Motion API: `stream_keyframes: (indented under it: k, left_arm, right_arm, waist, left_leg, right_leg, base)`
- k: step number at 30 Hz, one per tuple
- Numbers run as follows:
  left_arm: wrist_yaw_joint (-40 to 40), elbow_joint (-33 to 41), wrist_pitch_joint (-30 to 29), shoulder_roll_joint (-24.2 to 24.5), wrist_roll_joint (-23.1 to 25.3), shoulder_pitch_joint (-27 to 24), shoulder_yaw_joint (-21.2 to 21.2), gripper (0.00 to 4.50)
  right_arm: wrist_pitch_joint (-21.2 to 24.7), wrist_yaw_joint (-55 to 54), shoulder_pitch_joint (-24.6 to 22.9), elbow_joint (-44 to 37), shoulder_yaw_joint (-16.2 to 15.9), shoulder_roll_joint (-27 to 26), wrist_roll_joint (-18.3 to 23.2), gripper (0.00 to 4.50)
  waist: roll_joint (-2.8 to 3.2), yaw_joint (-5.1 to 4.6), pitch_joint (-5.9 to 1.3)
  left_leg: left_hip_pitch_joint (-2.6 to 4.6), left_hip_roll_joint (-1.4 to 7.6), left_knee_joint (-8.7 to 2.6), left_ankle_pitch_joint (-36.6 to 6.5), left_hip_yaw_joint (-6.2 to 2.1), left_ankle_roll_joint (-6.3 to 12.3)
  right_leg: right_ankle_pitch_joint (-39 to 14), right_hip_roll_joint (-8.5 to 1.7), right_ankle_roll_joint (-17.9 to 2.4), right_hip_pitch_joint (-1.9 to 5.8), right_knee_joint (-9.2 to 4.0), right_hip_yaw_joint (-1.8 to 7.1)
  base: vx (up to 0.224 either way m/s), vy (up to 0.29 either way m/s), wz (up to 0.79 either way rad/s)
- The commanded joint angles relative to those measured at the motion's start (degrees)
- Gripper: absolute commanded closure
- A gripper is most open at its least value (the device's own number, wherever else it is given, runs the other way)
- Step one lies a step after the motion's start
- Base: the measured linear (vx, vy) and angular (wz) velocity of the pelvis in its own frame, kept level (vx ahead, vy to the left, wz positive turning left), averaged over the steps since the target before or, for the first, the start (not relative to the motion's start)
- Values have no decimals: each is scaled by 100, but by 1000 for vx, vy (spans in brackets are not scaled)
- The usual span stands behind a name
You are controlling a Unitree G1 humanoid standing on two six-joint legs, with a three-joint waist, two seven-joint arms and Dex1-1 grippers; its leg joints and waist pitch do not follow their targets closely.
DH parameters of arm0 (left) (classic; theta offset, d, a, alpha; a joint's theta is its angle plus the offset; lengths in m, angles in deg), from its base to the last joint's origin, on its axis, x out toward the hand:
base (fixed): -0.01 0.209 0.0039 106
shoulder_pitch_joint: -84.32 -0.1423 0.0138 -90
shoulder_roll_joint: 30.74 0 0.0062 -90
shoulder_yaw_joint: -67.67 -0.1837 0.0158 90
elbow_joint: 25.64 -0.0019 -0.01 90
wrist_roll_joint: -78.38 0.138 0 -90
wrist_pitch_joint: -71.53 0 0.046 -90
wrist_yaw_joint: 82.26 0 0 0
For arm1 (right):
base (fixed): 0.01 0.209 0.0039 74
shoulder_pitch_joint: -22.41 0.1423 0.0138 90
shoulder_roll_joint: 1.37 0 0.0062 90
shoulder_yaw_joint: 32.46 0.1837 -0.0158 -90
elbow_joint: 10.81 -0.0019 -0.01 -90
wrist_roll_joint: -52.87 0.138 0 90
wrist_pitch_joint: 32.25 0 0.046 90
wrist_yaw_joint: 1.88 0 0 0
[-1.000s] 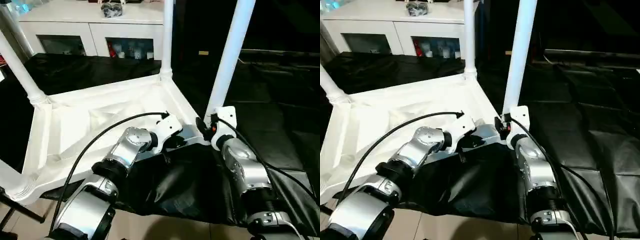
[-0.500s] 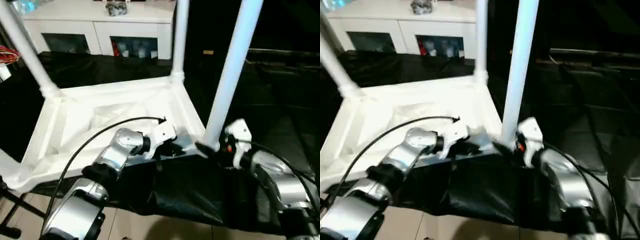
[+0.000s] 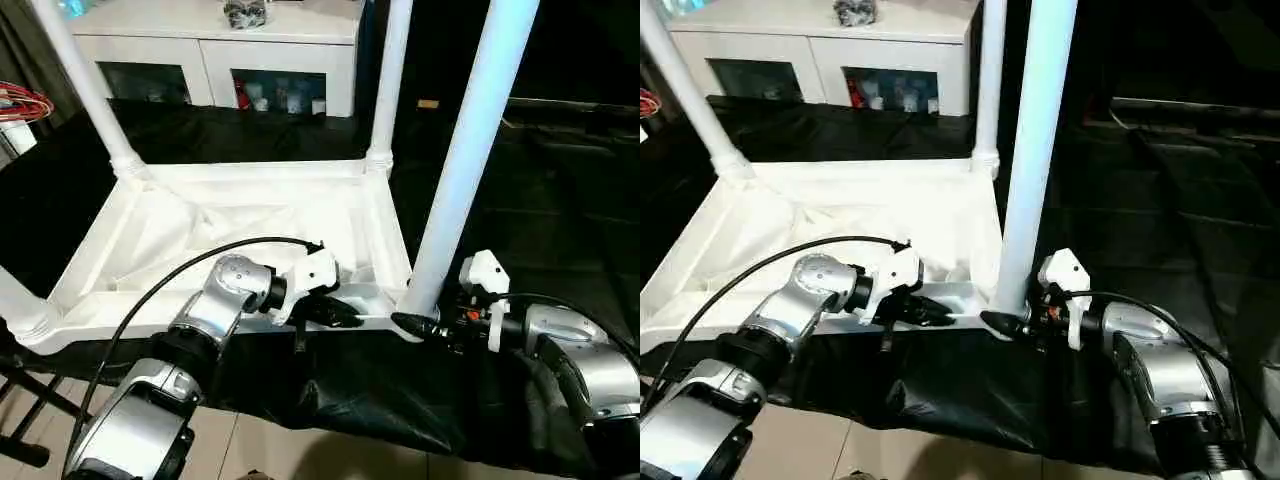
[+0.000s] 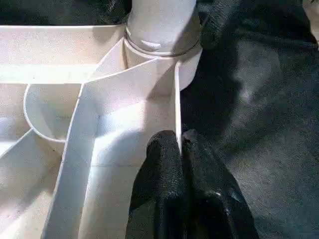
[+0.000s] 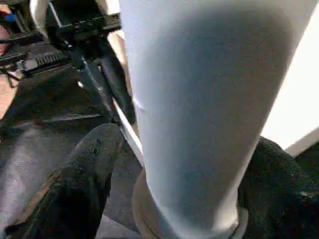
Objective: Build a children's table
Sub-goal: Rotate leg to tighten
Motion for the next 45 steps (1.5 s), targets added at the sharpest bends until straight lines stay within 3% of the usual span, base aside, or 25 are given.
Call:
stream_keyframes:
  k: [1,7,14,21,23,24,25,27,29,32,35,36,38,39,41,45]
  left_arm:
    - [-88,280,105,26,-168,3,9,450]
    - [-88,361,45,48,-174,-65,-1,450]
    - [-65,353,3,49,-167,-75,22,450]
    - [474,134,-126,-134,-31,64,87,450]
    - [1363,-234,-232,-437,193,337,143,450]
    - [1543,-308,-267,-516,224,402,155,450]
    - [2047,-484,-359,-744,287,569,202,450]
    - [2199,-534,-392,-817,297,619,221,450]
    - [2646,-665,-472,-1072,328,765,256,450]
    - [2734,-706,-410,-1191,383,816,193,450]
    - [2656,-718,-259,-1199,460,807,89,450]
    - [2572,-718,-176,-1165,493,787,37,450]
    - [2527,-782,-53,-1147,520,795,17,450]
    - [2503,-834,31,-1138,537,805,9,450]
    - [2483,-935,178,-1109,560,804,12,450]
    - [2395,-966,353,-1016,544,757,-20,450]
  right_arm:
    - [34,172,15,-109,-131,13,97,140]
    - [29,300,-9,-87,-240,6,104,178]
    - [90,346,-35,-86,-274,-3,110,235]
    - [162,24,-198,-162,-360,-274,63,246]
    - [9,-959,-181,106,-413,-822,-309,248]
    - [22,-1276,-128,230,-400,-974,-411,249]
    - [62,-2096,70,617,-323,-1361,-633,251]
    - [57,-2326,138,740,-293,-1474,-687,252]
    - [214,-3309,462,1209,-51,-1934,-759,254]
    - [268,-3841,699,1437,136,-2249,-701,254]
    - [198,-3973,792,1457,170,-2362,-698,254]
    - [132,-3851,768,1382,172,-2355,-656,254]
    - [80,-3780,732,1323,182,-2355,-695,254]
    - [52,-3748,711,1291,195,-2361,-729,198]
    - [91,-3641,604,1173,245,-2264,-698,198]
    - [36,-3428,409,895,166,-1875,-762,156]
  waist:
    - [-126,15,-391]
    - [-144,31,-389]
    - [-122,42,-390]
    - [-129,45,-385]
    - [-133,29,-362]
    - [-120,-2,-335]
    - [-141,-38,-317]
    - [-140,-94,-313]
    - [-126,-161,-309]
    - [-115,-209,-335]
    - [-113,-210,-345]
    - [-109,-218,-349]
    - [-118,-211,-351]
    - [-114,-208,-358]
    - [-106,-208,-351]
    - [-112,-166,-356]
  left_leg:
    - [43,212,-323,-1093,-22,549]
    - [40,212,-327,-1100,-25,523]
    - [40,205,-321,-1079,-26,514]
    - [50,201,-323,-1168,-25,481]
    - [69,192,-348,-1337,-30,394]
    - [84,177,-368,-1502,-29,275]
    - [102,166,-396,-1720,-58,146]
    - [125,150,-420,-1939,-90,-15]
    - [130,139,-424,-2055,-101,-46]
    - [79,141,-438,-1968,-111,31]
    - [105,141,-416,-1894,-76,112]
    - [76,138,-421,-1847,-83,133]
    - [77,140,-415,-1813,-73,174]
    - [73,143,-416,-1782,-74,181]
    - [79,143,-414,-1804,-66,202]
    - [88,168,-417,-1796,-67,210]
  right_leg:
    - [-1130,-320,-1386,312,-380,207]
    - [-1194,-320,-1347,308,-379,207]
    - [-1210,-316,-1318,304,-379,208]
    - [-1292,-315,-1313,296,-396,206]
    - [-1617,-321,-1231,284,-433,205]
    - [-1959,-312,-1129,242,-475,209]
    - [-2398,-324,-992,251,-511,192]
    - [-2817,-331,-822,250,-553,171]
    - [-2913,-328,-763,229,-583,170]
    - [-2563,-325,-779,261,-568,185]
    - [-2161,-313,-916,241,-556,206]
    - [-2062,-315,-954,274,-536,199]
    - [-1985,-306,-954,273,-536,202]
    - [-1944,-312,-972,281,-527,204]
    - [-1892,-305,-1000,275,-535,206]
    - [-1793,-309,-1009,286,-517,217]
  base:
    - [0,0,0]
    - [0,0,0]
    - [0,0,0]
    - [0,0,0]
    - [0,0,0]
    - [0,0,0]
    - [0,0,0]
    - [0,0,0]
    - [0,0,0]
    - [0,0,0]
    - [0,0,0]
    - [0,0,0]
    - [0,0,0]
    - [0,0,0]
    - [0,0,0]
    - [0,0,0]
